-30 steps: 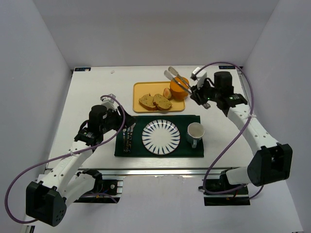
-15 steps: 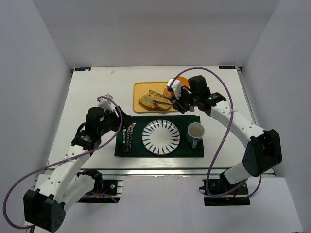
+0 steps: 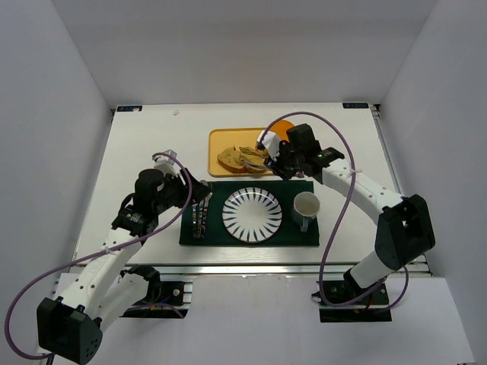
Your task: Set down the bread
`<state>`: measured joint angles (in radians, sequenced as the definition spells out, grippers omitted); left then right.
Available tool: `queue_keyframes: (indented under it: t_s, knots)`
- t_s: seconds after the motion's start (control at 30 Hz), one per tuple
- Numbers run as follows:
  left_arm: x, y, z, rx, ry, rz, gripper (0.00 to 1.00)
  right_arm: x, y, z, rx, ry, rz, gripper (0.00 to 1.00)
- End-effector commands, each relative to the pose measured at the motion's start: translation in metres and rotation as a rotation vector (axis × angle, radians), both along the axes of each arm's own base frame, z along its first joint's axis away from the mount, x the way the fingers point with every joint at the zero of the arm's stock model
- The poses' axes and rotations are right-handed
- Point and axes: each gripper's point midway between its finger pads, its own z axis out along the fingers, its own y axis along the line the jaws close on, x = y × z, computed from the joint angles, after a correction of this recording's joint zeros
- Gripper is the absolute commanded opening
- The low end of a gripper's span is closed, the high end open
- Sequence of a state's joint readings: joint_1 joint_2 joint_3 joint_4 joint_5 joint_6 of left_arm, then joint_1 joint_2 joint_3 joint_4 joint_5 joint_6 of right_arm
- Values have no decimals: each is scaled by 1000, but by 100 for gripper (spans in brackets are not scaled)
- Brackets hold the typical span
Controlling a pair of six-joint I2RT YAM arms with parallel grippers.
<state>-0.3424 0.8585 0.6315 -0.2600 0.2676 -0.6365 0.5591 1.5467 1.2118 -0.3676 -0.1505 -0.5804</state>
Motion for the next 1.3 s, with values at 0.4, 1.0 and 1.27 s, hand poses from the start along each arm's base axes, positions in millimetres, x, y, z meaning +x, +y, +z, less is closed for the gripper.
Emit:
queue_keyframes:
  t_s: [0.4,1.0,1.27]
  knots:
    - [-1,5,7,3,-25,23,62,-3,-4,-3,-20,-23,-9,15]
    - [1,2,3,-4,-24,12,61,-126,-32,53,62,-29,298,13]
    - [2,1,1,-3,-21,9,61,-153,-46,32,-40,-1,404,23]
